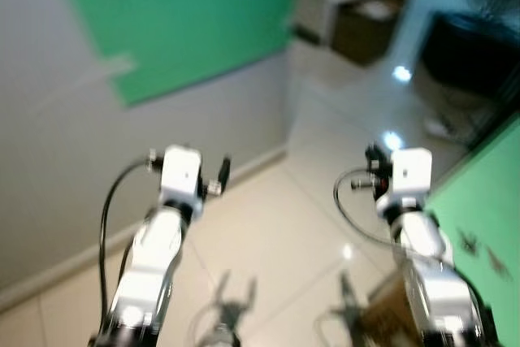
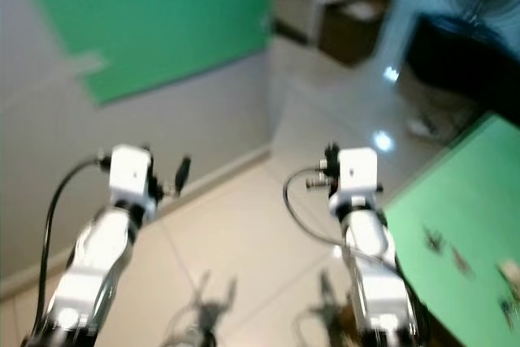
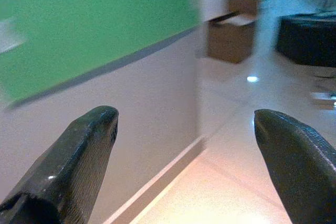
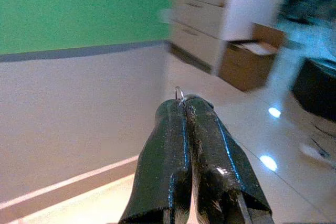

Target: Hang keys on a hook

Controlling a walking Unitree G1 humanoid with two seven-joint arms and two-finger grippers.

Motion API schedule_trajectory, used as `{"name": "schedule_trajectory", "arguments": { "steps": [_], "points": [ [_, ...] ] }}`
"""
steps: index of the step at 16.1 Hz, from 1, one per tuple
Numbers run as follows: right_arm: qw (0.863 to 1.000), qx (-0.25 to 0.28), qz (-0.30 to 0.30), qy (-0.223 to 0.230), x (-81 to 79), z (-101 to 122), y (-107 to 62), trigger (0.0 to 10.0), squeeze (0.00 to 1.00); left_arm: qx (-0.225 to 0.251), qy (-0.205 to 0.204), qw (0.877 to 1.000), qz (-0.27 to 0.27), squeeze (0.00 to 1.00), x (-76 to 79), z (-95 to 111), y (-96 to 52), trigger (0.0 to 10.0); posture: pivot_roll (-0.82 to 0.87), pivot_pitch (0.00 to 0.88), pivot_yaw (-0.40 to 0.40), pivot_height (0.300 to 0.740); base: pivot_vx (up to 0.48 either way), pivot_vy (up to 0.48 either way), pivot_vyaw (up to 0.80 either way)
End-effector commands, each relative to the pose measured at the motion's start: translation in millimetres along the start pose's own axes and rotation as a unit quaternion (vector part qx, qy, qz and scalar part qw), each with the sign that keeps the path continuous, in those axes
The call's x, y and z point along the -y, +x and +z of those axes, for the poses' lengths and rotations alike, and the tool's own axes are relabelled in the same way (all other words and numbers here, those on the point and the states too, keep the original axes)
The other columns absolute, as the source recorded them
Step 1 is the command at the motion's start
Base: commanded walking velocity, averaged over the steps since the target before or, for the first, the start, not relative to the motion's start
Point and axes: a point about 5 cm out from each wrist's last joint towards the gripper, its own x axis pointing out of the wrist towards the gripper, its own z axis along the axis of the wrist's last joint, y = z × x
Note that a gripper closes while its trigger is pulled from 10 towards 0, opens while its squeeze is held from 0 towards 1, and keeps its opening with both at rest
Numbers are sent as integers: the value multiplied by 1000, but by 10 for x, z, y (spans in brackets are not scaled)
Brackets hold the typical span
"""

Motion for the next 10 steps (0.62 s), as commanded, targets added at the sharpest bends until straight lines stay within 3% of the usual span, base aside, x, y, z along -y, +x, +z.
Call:
{"name": "schedule_trajectory", "arguments": {
  "steps": [1, 3, 6, 8, 10],
  "points": [
    [1000, -1, 26, 2, -89, 14, 47, 10000, 0, 5, 13, 1000, 21, 0, -57, 13, -37, 10000, -89, 26, -66, 740, 0, 0, 800],
    [999, -6, 52, 2, -133, 20, 102, 10000, 0, 10, 4, 999, 44, 0, -65, -2, -140, 10000, -62, 25, -130, 740, 0, 0, 800],
    [998, -11, 66, 9, -173, 6, 180, 10000, 0, 20, 7, 999, 40, 0, -3, 35, -253, 10000, -41, 53, -138, 740, 0, 0, 800],
    [999, -11, 37, 28, -167, -24, 137, 10000, 0, 18, 15, 999, 33, 0, -7, 48, -237, 10000, -36, 67, -109, 740, 309, 0, 0],
    [1000, -17, 3, 9, -137, -85, 57, 10000, 0, 20, 20, 999, 19, 0, 2, 88, -188, 10000, -41, 78, -74, 740, 351, 0, 0]
  ]
}}
